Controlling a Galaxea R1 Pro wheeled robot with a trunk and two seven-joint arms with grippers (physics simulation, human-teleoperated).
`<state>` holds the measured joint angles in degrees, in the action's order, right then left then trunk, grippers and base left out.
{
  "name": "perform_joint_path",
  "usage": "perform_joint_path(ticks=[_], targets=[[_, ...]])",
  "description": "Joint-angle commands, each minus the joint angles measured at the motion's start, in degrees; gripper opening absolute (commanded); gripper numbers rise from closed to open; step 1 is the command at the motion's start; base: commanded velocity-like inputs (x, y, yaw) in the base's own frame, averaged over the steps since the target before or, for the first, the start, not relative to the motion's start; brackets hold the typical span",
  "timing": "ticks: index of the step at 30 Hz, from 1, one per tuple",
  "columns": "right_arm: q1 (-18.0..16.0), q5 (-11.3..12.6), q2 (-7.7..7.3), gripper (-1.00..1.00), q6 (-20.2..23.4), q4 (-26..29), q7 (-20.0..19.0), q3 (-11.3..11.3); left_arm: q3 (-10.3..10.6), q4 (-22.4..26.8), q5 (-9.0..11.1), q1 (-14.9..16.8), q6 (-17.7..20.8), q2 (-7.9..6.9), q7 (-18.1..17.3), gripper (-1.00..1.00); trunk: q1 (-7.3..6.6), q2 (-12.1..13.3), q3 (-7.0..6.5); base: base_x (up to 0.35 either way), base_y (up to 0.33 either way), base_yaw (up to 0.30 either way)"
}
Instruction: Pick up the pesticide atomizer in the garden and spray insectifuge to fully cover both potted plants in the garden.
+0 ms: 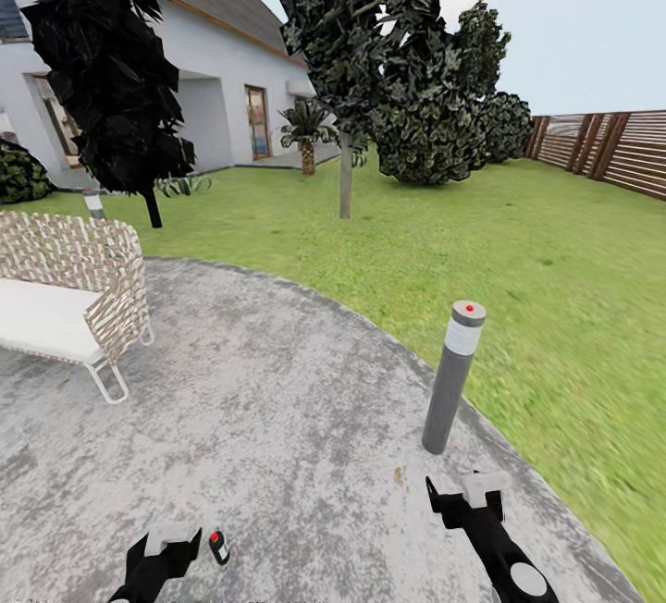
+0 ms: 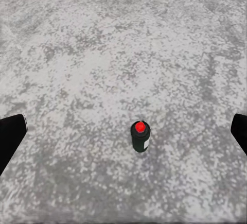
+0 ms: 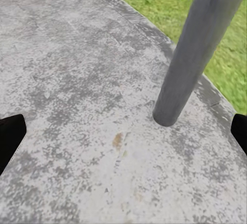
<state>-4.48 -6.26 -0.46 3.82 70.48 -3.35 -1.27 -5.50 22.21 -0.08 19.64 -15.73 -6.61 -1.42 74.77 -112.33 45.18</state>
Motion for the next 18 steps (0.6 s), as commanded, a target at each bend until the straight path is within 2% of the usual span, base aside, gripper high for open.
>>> perform_joint_path(ticks=[1,12,18], targets=[[0.0,-0.6,0.02,1.00,0.3,0.1,-0.3,-0.1,-0.2,-0.1,0.0,0.0,-0.2,0.02,-0.6,1.00,-0.01,0.0,0.11,0.000,0.000,0.215],[0.0,-0.6,0.06,1.00,0.3,0.1,-0.3,-0.1,-0.3,-0.1,-0.1,0.0,0.1,0.01,-2.4,1.00,-0.01,0.0,0.74,0.000,0.000,0.215],[0.0,-0.7,0.02,1.00,0.3,0.3,-0.4,-0.4,-0.3,-0.1,-0.2,0.1,0.1,0.02,-2.3,1.00,1.31,-2.4,1.94,0.000,0.000,0.061]])
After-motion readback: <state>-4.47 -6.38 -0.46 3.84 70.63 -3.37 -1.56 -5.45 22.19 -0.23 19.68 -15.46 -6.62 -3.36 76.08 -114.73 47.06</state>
